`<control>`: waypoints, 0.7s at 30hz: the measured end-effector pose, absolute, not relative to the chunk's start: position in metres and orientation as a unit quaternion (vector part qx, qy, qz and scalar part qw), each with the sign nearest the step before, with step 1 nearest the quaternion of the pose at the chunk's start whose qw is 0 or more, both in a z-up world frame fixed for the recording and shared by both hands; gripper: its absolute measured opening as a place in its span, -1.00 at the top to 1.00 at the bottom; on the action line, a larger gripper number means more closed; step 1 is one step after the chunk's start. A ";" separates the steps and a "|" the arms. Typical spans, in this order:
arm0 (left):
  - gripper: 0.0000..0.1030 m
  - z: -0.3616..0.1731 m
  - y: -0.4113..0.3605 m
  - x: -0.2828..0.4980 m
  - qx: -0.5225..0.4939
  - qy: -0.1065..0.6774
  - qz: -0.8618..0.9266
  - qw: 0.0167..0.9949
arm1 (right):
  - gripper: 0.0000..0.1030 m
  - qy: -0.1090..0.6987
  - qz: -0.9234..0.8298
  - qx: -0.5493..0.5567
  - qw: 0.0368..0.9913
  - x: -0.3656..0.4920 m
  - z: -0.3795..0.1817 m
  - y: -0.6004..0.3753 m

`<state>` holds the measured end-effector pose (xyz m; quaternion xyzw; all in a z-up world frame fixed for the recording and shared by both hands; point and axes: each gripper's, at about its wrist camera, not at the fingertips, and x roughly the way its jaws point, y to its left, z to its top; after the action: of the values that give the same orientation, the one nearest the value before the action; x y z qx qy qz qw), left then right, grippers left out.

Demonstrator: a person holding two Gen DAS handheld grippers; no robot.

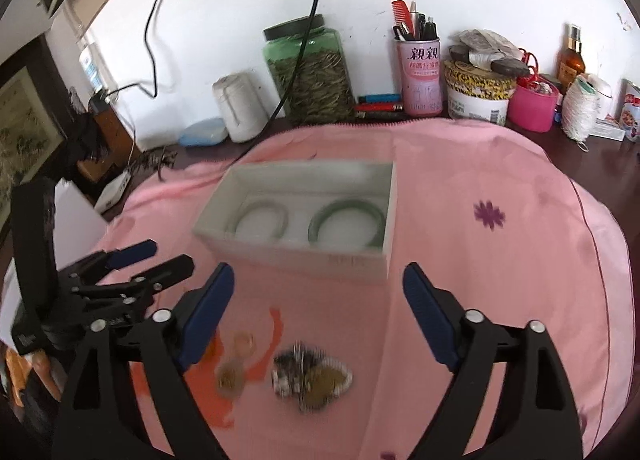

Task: Organize jewelry
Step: 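Open both grippers in the box and move back to the jewelry pile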

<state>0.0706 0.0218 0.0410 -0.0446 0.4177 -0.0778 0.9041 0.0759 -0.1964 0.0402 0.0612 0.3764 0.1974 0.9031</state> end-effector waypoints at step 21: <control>-0.87 0.006 0.052 0.060 -0.049 0.470 -0.060 0.879 | -0.76 0.411 0.197 0.118 0.882 0.067 0.014 -0.227</control>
<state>0.0603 0.0517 0.0057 -0.0488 0.4698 -0.0596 0.8794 0.0668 -0.2272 0.0142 0.1178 0.4107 0.1968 0.8824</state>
